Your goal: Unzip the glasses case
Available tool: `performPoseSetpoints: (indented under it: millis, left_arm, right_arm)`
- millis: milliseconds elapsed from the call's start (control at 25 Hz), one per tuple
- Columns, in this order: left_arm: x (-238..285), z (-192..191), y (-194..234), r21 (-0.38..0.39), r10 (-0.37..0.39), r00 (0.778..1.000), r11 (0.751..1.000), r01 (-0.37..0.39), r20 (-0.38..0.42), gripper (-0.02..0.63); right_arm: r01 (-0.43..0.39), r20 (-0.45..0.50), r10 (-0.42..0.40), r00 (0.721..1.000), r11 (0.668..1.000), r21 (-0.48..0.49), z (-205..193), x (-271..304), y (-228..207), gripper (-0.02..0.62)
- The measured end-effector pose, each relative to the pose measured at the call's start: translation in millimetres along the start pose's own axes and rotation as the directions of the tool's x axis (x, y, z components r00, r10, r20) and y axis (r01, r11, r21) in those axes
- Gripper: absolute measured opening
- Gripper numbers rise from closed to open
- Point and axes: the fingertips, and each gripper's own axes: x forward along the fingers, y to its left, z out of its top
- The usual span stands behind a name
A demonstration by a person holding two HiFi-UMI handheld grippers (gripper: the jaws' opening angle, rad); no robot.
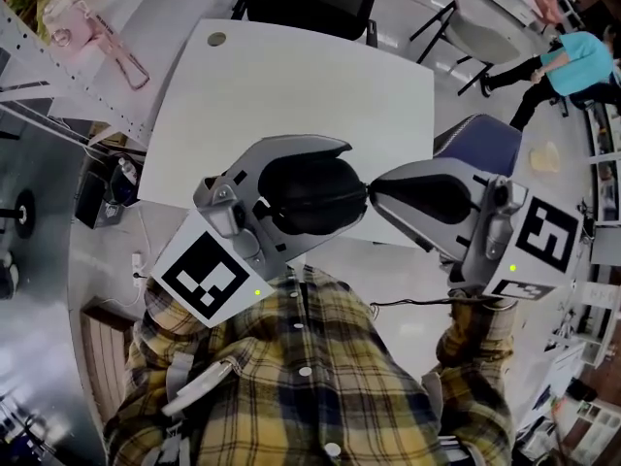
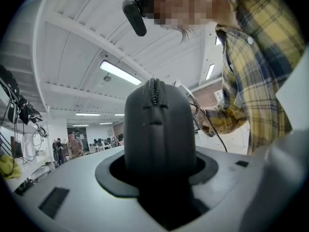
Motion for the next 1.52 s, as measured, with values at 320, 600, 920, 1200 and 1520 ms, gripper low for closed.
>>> performPoseSetpoints:
  millis: [320, 600, 920, 1200, 1520]
  left_arm:
    - [-7, 16, -10, -0.093, -0.080, 0.987, 0.991, 0.093, 0.138, 0.253]
    - [-20, 39, -8, -0.228, -0.087, 0.941, 0.959, 0.168, 0.327, 0.252]
    - [-34, 64, 14, -0.337, -0.010, 0.861, 0.918, 0.210, 0.509, 0.252]
    - [-47, 74, 38, -0.420, 0.092, 0.780, 0.878, 0.230, 0.619, 0.252]
    - [-64, 77, 59, -0.503, 0.205, 0.663, 0.812, 0.295, 0.720, 0.252]
  right_arm:
    - [-0.213, 0.003, 0.213, 0.977, 0.973, 0.085, 5, -3, 13, -0.002]
    - [-0.318, -0.010, 0.325, 0.946, 0.931, 0.181, 0, -2, 23, -0.002]
    - [-0.327, 0.038, 0.327, 0.944, 0.919, 0.220, -13, 5, 15, -0.002]
    - [-0.328, 0.102, 0.312, 0.945, 0.912, 0.248, -16, 8, 10, -0.002]
    - [-0.361, 0.227, 0.305, 0.925, 0.892, 0.271, -10, 9, 9, -0.002]
